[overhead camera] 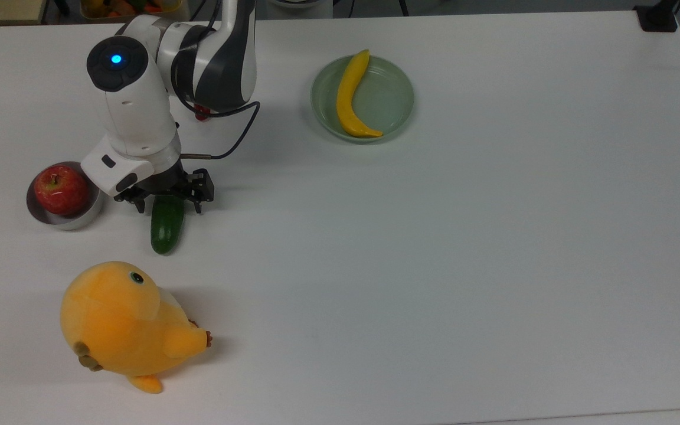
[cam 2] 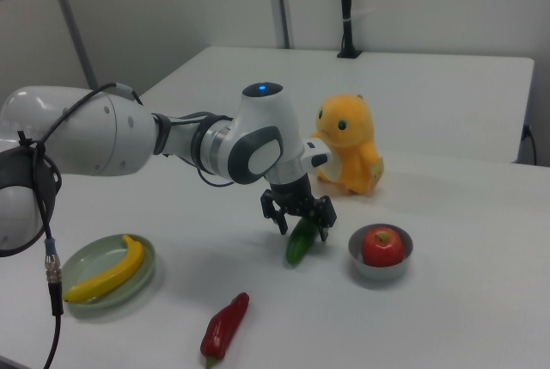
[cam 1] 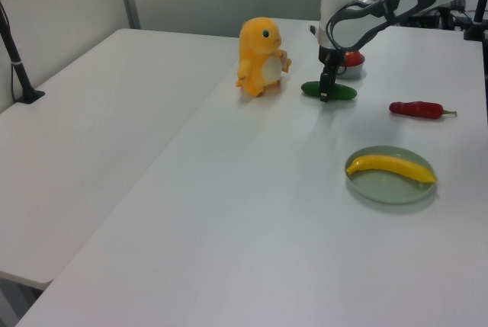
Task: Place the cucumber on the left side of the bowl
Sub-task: 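Close the gripper on the green cucumber and lift it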
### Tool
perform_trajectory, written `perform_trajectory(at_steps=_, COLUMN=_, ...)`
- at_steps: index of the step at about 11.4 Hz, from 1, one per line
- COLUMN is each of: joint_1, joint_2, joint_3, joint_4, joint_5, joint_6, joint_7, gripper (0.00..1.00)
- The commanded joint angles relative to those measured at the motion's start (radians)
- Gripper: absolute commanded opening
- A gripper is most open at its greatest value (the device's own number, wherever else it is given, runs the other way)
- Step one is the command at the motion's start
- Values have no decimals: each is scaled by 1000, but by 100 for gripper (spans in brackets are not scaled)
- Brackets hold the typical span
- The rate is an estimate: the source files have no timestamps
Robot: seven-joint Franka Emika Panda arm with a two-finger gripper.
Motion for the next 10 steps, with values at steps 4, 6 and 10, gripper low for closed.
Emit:
perform_trajectory(at_steps=4, joint_1=-2, joint_2=-8, joint_3=-5, joint_4=-19, joint_5=-10, joint_6=26, joint_7=-2, gripper=24)
perform_trajectory(at_steps=6, joint_1=-2, joint_2=-8, joint_3=-5, joint_4=-19, joint_5=-3, joint_6=25, joint_7=0, gripper=2)
perform_trajectory(at_steps=10, joint_1=-2, joint_2=-17, joint_3=-5, joint_4=-18, joint_5=-4, joint_6=15, joint_7=-6, gripper=0)
